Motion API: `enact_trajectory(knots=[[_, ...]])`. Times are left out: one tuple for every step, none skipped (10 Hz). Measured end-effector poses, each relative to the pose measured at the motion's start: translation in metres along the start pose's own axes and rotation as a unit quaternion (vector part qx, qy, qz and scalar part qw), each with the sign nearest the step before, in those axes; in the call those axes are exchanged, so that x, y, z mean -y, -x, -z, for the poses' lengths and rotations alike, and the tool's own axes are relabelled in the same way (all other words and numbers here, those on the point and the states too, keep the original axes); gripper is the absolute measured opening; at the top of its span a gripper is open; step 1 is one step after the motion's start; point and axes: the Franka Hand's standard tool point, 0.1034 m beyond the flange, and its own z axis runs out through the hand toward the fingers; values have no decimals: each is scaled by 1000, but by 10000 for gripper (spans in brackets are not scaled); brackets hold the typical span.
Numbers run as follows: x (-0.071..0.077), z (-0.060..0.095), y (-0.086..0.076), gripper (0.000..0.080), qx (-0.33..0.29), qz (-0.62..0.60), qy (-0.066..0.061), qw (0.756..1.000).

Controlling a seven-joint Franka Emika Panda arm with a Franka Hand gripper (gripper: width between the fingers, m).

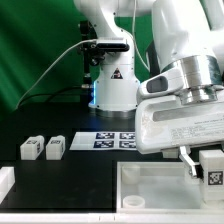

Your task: Assemble one leg

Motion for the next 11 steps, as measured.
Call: enact_trajectory(knots=[[1,0,-1,291,-1,-1,19,1000],[-3,0,-2,291,-4,20,29,999],[-6,0,-1,386,-1,18,31,999],[-6,0,-1,386,-1,18,31,999],[-6,-1,-1,591,-1,18,31,999],[-6,-1,-1,591,-1,18,31,999],[-6,-1,-1,637,-1,18,31,999],[-6,-1,0,637,-1,18,31,999],[-6,-1,0,647,-1,18,31,999],[-6,-1,0,649,-1,18,31,999],[-6,-1,0,649,0,18,31,999]])
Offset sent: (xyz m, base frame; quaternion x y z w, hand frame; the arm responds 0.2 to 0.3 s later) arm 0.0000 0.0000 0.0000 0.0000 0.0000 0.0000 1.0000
